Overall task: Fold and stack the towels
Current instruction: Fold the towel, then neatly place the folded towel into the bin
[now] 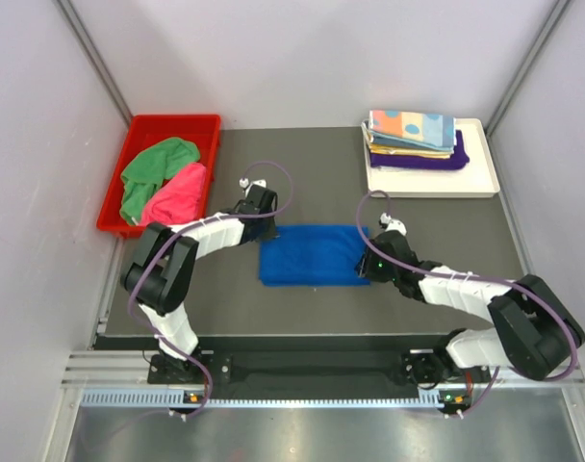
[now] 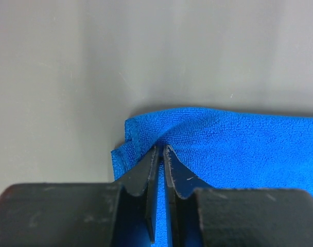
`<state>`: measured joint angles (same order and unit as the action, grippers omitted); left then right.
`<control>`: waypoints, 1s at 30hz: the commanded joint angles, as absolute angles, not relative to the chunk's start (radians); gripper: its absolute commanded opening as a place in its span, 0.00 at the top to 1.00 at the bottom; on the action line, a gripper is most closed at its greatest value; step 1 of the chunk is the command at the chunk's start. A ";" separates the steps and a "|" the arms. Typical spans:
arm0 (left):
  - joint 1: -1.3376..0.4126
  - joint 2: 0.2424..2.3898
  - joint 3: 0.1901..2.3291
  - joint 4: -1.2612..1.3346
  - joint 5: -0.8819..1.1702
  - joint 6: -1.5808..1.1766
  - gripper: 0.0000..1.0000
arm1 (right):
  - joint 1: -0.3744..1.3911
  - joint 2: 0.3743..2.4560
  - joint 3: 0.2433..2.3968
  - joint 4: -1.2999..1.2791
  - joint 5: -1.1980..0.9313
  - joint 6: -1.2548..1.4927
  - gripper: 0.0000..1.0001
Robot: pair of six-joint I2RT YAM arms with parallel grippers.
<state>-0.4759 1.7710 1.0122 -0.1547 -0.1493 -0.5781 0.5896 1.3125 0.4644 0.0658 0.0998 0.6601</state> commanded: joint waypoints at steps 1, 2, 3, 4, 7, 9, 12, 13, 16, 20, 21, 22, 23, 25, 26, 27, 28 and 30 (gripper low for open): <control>-0.457 1.809 1.043 -0.183 -0.174 -0.552 0.86 | 0.571 1.290 0.423 0.049 0.107 0.663 0.66; -0.457 1.804 1.043 -0.183 -0.169 -0.554 0.86 | 0.571 1.275 0.436 0.040 0.106 0.661 0.66; -0.457 1.798 1.043 -0.181 -0.163 -0.551 0.85 | 0.571 1.255 0.443 0.029 0.104 0.655 0.66; -0.457 1.781 1.043 -0.179 -0.141 -0.548 0.84 | 0.569 1.221 0.468 0.003 0.104 0.643 0.63; -0.460 1.737 1.057 -0.192 -0.114 -0.528 0.78 | 0.557 1.162 0.537 -0.101 0.112 0.605 0.60; -0.466 1.711 1.065 -0.205 -0.115 -0.512 0.74 | 0.535 1.138 0.569 -0.144 0.135 0.583 0.57; -0.491 1.658 1.098 -0.235 -0.132 -0.500 0.72 | 0.483 1.135 0.624 -0.189 0.137 0.522 0.51; -0.502 1.638 1.107 -0.247 -0.146 -0.497 0.71 | 0.465 1.159 0.646 -0.193 0.118 0.506 0.50; -0.560 1.614 1.141 -0.288 -0.161 -0.497 0.71 | 0.404 1.227 0.669 -0.170 0.039 0.459 0.45; -0.650 1.605 1.144 -0.291 -0.143 -0.543 0.72 | 0.342 1.330 0.692 -0.111 -0.124 0.405 0.43; -0.663 1.608 1.137 -0.285 -0.134 -0.552 0.72 | 0.342 1.357 0.695 -0.091 -0.136 0.393 0.41; -0.673 1.611 1.131 -0.276 -0.126 -0.557 0.73 | 0.342 1.367 0.699 -0.080 -0.146 0.390 0.41; -0.693 1.614 1.126 -0.273 -0.123 -0.575 0.73 | 0.342 1.376 0.701 -0.071 -0.156 0.388 0.39; -0.715 1.629 1.100 -0.227 -0.081 -0.592 0.73 | 0.342 1.407 0.706 -0.058 -0.158 0.387 0.38; -0.741 1.638 1.092 -0.213 -0.074 -0.606 0.73 | 0.344 1.413 0.703 -0.051 -0.169 0.390 0.38; -0.755 1.661 1.086 -0.195 -0.074 -0.612 0.73 | 0.342 1.428 0.700 -0.032 -0.175 0.397 0.38; -0.768 1.673 1.083 -0.184 -0.077 -0.617 0.73 | 0.348 1.436 0.695 -0.026 -0.181 0.403 0.38; -0.798 1.712 1.075 -0.167 -0.074 -0.637 0.74 | 0.362 1.459 0.695 -0.025 -0.170 0.411 0.39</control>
